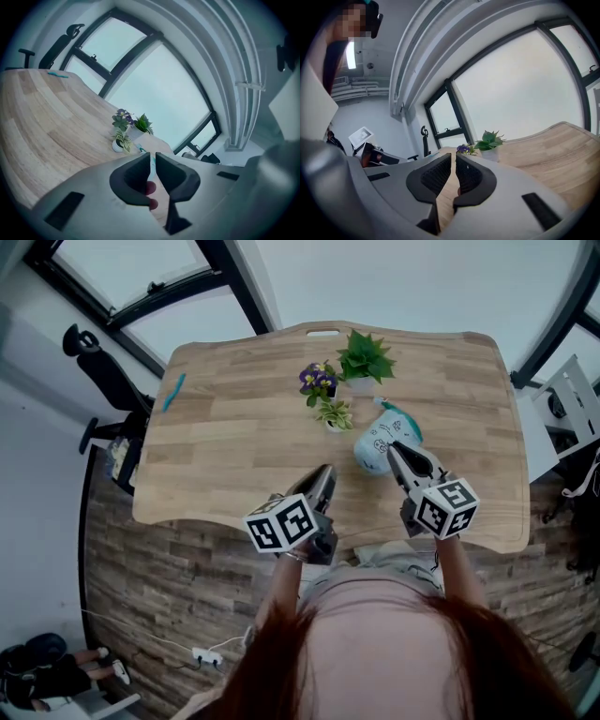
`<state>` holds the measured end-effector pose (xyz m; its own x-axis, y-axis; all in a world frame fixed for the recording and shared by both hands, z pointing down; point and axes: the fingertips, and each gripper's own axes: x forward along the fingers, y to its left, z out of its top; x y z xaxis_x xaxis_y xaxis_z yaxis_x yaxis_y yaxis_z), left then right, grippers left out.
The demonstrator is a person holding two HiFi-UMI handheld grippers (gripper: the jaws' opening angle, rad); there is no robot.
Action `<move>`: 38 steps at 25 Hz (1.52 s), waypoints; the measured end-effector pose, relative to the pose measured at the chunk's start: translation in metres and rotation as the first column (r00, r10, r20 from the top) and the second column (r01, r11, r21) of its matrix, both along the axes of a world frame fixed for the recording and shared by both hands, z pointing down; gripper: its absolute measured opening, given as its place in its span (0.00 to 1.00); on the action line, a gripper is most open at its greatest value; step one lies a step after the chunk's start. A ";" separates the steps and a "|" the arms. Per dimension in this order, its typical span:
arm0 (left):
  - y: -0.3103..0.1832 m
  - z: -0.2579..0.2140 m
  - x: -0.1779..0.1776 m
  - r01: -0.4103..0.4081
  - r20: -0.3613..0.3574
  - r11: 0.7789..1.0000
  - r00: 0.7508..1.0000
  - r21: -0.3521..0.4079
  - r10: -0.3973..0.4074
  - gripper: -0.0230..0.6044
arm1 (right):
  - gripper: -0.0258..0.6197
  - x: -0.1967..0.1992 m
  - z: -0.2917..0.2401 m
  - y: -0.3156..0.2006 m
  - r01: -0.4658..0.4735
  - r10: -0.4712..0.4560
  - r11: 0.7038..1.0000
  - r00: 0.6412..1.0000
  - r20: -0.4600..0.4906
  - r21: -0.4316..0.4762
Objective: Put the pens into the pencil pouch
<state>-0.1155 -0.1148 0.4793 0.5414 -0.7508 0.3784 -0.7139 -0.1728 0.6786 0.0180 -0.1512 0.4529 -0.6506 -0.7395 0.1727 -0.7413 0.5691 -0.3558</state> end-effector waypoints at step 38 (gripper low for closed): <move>0.099 -0.106 0.008 -0.205 0.430 0.861 0.903 0.466 -0.017 0.04 | 0.04 -0.010 -0.100 0.129 -0.145 0.174 0.959 0.979 -0.105 0.242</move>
<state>-0.1071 -0.0153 0.3735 0.5001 -0.8479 0.1758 -0.8654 -0.4818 0.1377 0.0080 -0.0226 0.3526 -0.5054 -0.8611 0.0557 -0.8590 0.4959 -0.1273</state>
